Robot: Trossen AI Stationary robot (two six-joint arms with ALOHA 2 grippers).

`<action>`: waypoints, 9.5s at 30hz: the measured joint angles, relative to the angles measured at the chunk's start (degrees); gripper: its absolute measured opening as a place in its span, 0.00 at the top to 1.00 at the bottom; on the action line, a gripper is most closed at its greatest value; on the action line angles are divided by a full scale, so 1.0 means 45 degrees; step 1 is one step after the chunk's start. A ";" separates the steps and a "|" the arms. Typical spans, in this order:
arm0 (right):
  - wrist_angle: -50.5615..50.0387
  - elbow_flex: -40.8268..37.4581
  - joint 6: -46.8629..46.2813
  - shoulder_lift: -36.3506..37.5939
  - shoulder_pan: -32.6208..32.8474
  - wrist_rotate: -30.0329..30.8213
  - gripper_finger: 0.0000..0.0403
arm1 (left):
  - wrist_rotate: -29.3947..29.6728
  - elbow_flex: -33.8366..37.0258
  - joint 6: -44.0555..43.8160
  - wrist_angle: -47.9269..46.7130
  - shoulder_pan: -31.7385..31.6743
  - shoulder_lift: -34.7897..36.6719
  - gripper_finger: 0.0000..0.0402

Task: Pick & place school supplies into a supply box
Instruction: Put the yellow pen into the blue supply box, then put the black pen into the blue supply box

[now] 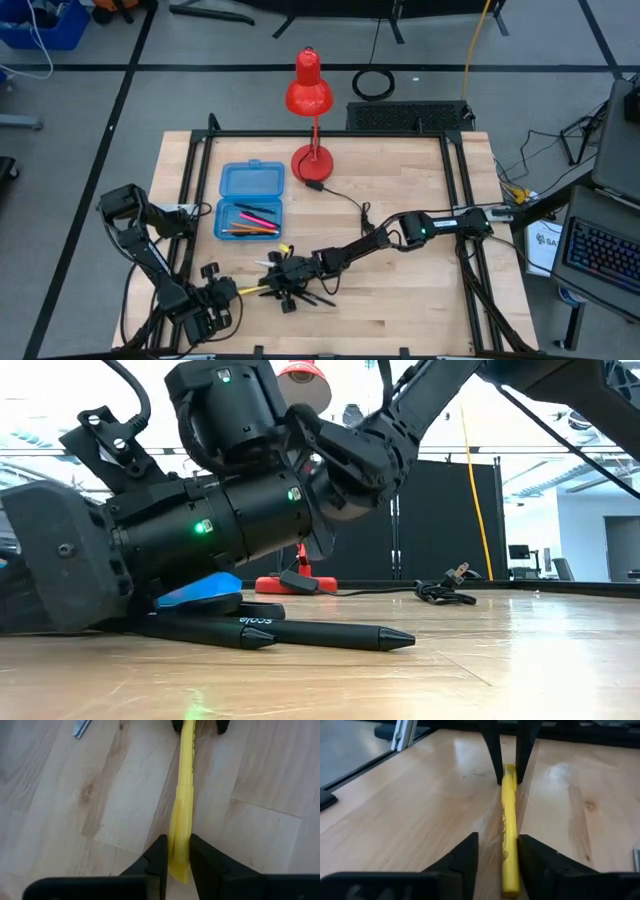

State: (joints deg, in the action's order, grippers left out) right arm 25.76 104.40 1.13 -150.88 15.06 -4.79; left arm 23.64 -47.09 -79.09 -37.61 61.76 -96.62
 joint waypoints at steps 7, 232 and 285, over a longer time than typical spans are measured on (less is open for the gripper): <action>0.0192 0.0005 0.0233 -0.0522 -0.0072 -0.0023 0.87 | 0.0335 0.0010 0.0184 0.0296 -0.0044 -0.0017 0.83; -0.2152 -1.3071 -0.6520 1.1384 0.2931 1.3620 0.99 | 0.4409 -0.0010 1.1254 0.6201 -0.3996 0.1758 0.50; 0.4093 -1.1243 -0.5515 0.6036 0.3946 0.7157 0.57 | 0.2205 0.0000 1.1175 0.5755 -0.3978 0.1758 0.50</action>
State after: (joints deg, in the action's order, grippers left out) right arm 44.18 53.81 -23.69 -123.72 32.82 27.41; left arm 33.56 -47.09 -28.80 -11.72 43.86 -88.71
